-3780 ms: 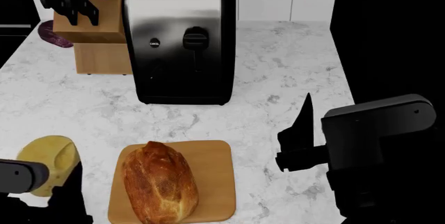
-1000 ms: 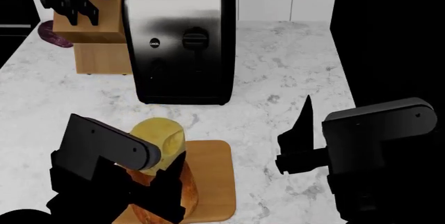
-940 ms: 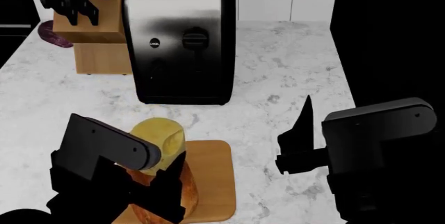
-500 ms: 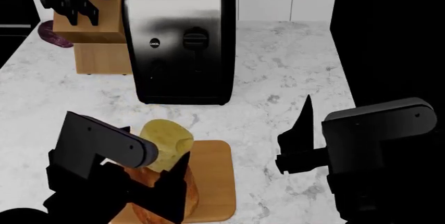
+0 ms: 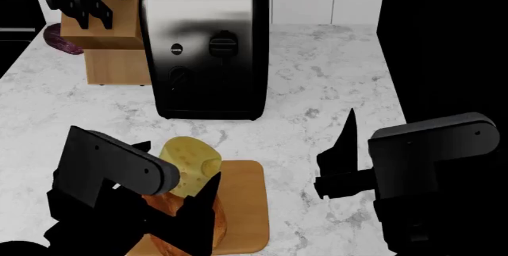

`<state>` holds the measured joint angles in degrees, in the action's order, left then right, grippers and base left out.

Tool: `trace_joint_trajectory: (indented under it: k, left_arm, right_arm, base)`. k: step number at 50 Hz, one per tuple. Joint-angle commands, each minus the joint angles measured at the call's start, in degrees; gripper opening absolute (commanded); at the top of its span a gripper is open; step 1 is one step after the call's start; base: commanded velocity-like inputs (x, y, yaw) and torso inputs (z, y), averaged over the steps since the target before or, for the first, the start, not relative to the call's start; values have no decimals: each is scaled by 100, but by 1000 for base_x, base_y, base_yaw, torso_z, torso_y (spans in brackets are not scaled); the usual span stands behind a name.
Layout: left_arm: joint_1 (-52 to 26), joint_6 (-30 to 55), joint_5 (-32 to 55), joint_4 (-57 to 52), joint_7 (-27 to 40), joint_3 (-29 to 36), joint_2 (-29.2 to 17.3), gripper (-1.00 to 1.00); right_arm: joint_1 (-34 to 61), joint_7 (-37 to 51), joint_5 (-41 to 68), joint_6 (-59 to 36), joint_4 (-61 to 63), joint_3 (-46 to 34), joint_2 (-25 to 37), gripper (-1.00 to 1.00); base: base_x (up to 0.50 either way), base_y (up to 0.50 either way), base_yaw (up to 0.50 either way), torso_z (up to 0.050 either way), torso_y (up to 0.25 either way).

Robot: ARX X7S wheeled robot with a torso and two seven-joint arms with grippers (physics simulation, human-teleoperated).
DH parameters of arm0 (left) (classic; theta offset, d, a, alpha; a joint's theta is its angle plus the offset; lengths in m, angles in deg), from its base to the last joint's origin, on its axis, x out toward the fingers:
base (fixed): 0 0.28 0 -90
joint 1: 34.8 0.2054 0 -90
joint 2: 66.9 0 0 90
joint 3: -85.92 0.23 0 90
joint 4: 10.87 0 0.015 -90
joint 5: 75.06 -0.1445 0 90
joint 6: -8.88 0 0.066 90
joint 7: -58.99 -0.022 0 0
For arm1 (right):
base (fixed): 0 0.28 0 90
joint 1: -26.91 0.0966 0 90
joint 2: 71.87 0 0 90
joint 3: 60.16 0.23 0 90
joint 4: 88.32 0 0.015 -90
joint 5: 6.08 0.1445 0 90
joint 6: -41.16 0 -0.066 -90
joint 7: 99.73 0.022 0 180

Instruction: Pick up the wedge of cheese and place it on the slice of bread to prepare a simple cheese on bread dish.

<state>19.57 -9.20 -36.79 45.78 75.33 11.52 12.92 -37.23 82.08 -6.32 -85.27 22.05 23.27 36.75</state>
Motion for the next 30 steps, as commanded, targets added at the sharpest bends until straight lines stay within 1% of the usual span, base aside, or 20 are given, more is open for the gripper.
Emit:
trace_joint_trajectory:
  k: [1, 3, 10, 15, 17, 18, 22, 25, 30]
  left_arm:
    - [-81, 236, 251, -285, 137, -262, 46, 100]
    - [-76, 251, 283, -352, 172, -304, 38, 100]
    - [-226, 789, 687, -846, 467, -780, 143, 100]
    - [-417, 1304, 1077, -1146, 691, -1178, 275, 100]
    - [-368, 1276, 1113, -1164, 719, -1318, 225, 100]
    - [-381, 1379, 1218, -1204, 767, -1520, 269, 100]
    - [-517, 1700, 1510, -1387, 986, -1837, 295, 100]
    - [-668, 1789, 2215, -1406, 1533, -2079, 198, 100]
    - [-906, 1755, 3361, -1322, 2514, -2264, 0, 100]
  right_arm:
    - [-51, 43, -159, -38, -78, 65, 43, 100]
    - [-36, 42, -157, -75, -52, 59, 45, 100]
    - [32, 36, -154, -127, -42, 33, 56, 100]
    - [55, 36, -146, -119, -55, 25, 63, 100]
    - [54, 40, -140, -111, -57, 24, 60, 100]
    - [61, 39, -139, -110, -58, 22, 63, 100]
    - [82, 37, -132, -107, -69, 23, 76, 100]
    - [95, 45, -134, -117, -54, 10, 71, 100]
    - [76, 71, -141, -101, -47, 11, 78, 100]
  base:
    - [0, 0, 0, 0, 0]
    - [0, 0, -2, 0, 0]
    - [0, -1, -1, 0, 0]
    - [0, -1, -1, 0, 0]
    - [0, -2, -2, 0, 0]
    - [0, 0, 0, 0, 0]
    - [0, 0, -1, 0, 0]
    - [3, -2, 0, 0, 0]
    - [0, -1, -1, 0, 0]
